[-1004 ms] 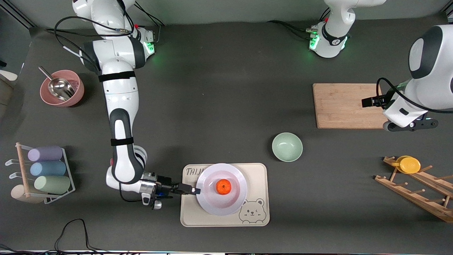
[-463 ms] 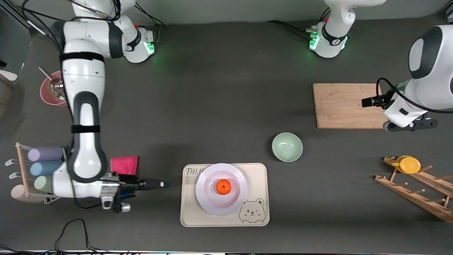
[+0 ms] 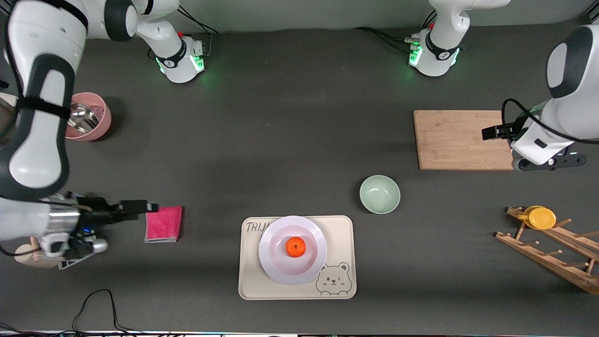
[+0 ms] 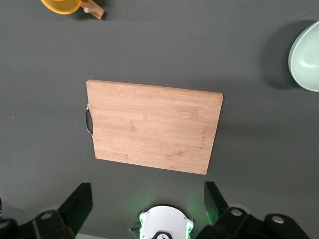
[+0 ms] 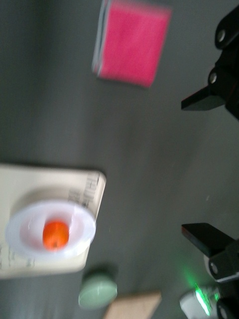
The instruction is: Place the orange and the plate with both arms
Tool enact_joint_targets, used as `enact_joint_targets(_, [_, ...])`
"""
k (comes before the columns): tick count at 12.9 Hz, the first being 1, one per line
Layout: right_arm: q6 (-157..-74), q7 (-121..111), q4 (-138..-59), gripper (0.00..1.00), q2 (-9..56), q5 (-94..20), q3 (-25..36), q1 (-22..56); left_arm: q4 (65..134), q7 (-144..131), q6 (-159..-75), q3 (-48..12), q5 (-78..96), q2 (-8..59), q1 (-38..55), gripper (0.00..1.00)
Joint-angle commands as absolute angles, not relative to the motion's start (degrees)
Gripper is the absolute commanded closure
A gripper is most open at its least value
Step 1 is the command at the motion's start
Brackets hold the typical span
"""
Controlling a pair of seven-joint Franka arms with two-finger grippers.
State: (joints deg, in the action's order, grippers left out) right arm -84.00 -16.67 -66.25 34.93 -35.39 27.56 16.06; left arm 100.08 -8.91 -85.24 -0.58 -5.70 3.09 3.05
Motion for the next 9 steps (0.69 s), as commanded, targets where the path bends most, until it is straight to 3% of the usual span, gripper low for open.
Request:
enact_joint_targets(1, [-84.11,-11.35,-74.77,0.00,21.75,-19.05,21.39,14.78,102.74,-9.67,-84.29,-0.26,-4.23,-3.85,3.08,0.00])
enact_joint_targets(3, [-84.20,-6.80,-78.55,0.00,14.45,-8.48,12.52,9.61,102.74,-9.84,-84.20,-0.18,-4.04,-6.14,3.08,0.00])
enact_joint_targets(5, [-88.21,-3.96,-86.71,0.00,6.72,-5.98,7.23,4.77,102.83,-9.84,-84.29,-0.09,-3.69,-8.60,3.08,0.00])
enact_joint_targets(7, [-93.32,-3.96,-93.23,0.00,1.95,-3.61,4.40,1.50,103.79,-9.84,-84.03,0.09,-1.94,-11.15,2.81,0.00])
enact_joint_targets(9, [-94.74,-4.39,-94.13,0.00,1.23,-1.07,4.22,1.49,106.69,-9.58,-85.34,-2.27,1.29,-13.00,-2.26,0.00])
